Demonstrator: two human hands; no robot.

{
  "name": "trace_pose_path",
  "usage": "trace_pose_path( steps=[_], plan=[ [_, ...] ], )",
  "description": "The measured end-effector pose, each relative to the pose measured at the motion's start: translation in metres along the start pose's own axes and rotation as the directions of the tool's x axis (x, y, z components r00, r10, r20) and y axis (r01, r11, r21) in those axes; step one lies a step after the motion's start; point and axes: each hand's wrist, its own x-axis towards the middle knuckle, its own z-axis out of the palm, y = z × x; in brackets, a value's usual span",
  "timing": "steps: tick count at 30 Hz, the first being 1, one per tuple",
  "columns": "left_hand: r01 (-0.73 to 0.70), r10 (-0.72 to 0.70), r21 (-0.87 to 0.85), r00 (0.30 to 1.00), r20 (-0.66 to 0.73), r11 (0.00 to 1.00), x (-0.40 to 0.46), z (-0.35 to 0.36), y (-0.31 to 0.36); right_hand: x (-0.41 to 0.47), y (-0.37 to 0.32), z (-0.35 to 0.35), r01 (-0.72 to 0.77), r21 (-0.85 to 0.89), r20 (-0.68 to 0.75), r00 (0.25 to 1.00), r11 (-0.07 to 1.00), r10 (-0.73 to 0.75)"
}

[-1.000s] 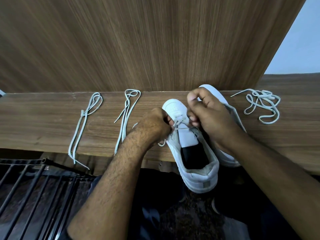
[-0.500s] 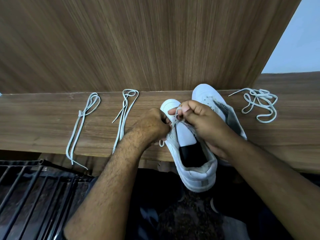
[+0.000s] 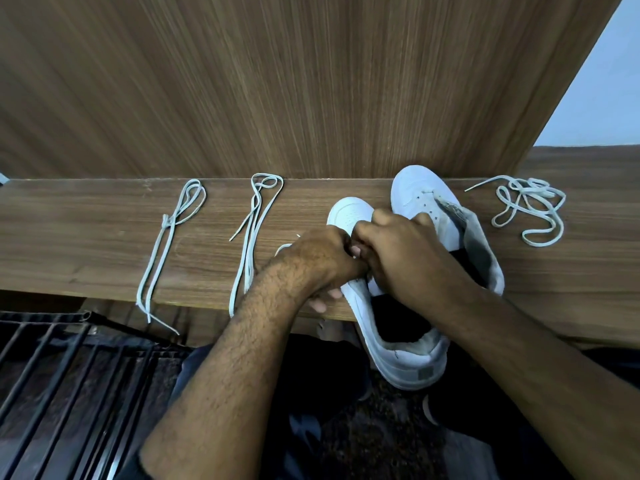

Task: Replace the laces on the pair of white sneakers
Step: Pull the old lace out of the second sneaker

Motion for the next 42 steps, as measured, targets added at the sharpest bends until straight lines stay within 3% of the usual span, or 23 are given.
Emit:
trace_pose_path(
  steps=[4,8,12,15,18,20,22,26,30,33,34,35,36,37,38,39,40,42],
  plan=[
    [-0.019,0.019,-0.012,0.999,-0.039,1.0,-0.001,0.001,0.001,0.0,0.002,-0.011,0.037,0.028,-0.013,0.999,0.999,-0.037],
    [-0.07,0.085,0.119,0.989,-0.123,0.99,0.001,0.002,0.001,0.002,0.003,-0.017,0.017,-0.072,0.052,0.999,0.997,-0.014],
    [-0.097,0.095,0.003,0.967,-0.235,0.995,0.007,0.004,0.0,0.003,0.014,-0.018,-0.024,-0.055,0.087,0.996,0.998,0.028],
    [-0.17,0.178,0.054,0.935,-0.306,0.984,0.009,-0.002,-0.002,0.001,0.02,-0.012,-0.051,-0.058,0.108,0.993,0.997,0.057],
    [-0.151,0.173,0.132,0.969,-0.175,0.98,0.006,-0.002,-0.004,-0.001,0.024,-0.007,-0.161,0.224,0.128,0.983,0.961,0.135],
    [-0.16,0.172,0.095,0.976,-0.134,0.983,0.008,0.002,-0.007,0.0,0.025,-0.008,-0.28,0.513,0.135,0.96,0.812,0.246],
    [-0.186,0.19,0.043,0.972,-0.137,0.982,0.011,0.003,-0.007,0.002,0.021,-0.011,-0.35,0.762,0.171,0.92,0.545,0.353],
    [-0.23,0.236,0.071,0.967,-0.098,0.971,0.009,0.003,-0.005,0.002,0.013,-0.016,-0.329,0.943,0.278,0.859,0.049,0.43],
    [-0.234,0.231,0.102,0.972,0.046,0.967,0.0,0.002,-0.004,0.006,0.013,-0.017,-0.238,0.961,0.278,0.81,-0.144,0.516],
    [-0.246,0.246,0.262,0.969,0.031,0.933,-0.001,0.011,0.0,0.011,0.013,-0.02,-0.101,0.953,0.245,0.811,-0.285,0.532],
    [-0.24,0.256,0.305,0.967,-0.011,0.921,0.001,0.014,0.001,0.012,0.015,-0.022,-0.061,0.968,0.187,0.824,-0.244,0.535],
    [-0.228,0.259,0.323,0.964,-0.059,0.919,0.003,0.016,0.003,0.011,0.017,-0.024,-0.024,0.992,0.086,0.838,-0.121,0.539],
    [-0.212,0.257,0.315,0.96,-0.107,0.925,0.005,0.017,0.004,0.009,0.02,-0.027,0.0,0.993,-0.063,0.844,0.116,0.532],
    [-0.192,0.244,0.295,0.958,-0.15,0.936,0.007,0.016,0.004,0.007,0.025,-0.029,0.013,0.891,-0.252,0.846,0.454,0.47],
    [-0.179,0.235,0.277,0.954,-0.185,0.944,0.008,0.014,0.003,0.005,0.03,-0.027,0.002,0.646,-0.403,0.85,0.763,0.339],
    [-0.171,0.232,0.271,0.949,-0.212,0.947,0.009,0.011,0.002,0.003,0.034,-0.025,-0.031,0.365,-0.458,0.864,0.93,0.209],
    [-0.168,0.235,0.275,0.944,-0.23,0.947,0.011,0.01,0.001,0.002,0.037,-0.022,-0.057,0.158,-0.429,0.895,0.986,0.121],
    [-0.175,0.25,0.298,0.939,-0.236,0.938,0.012,0.01,0.001,0.002,0.037,-0.013,-0.112,0.002,-0.195,0.974,0.994,0.111]
  ],
)
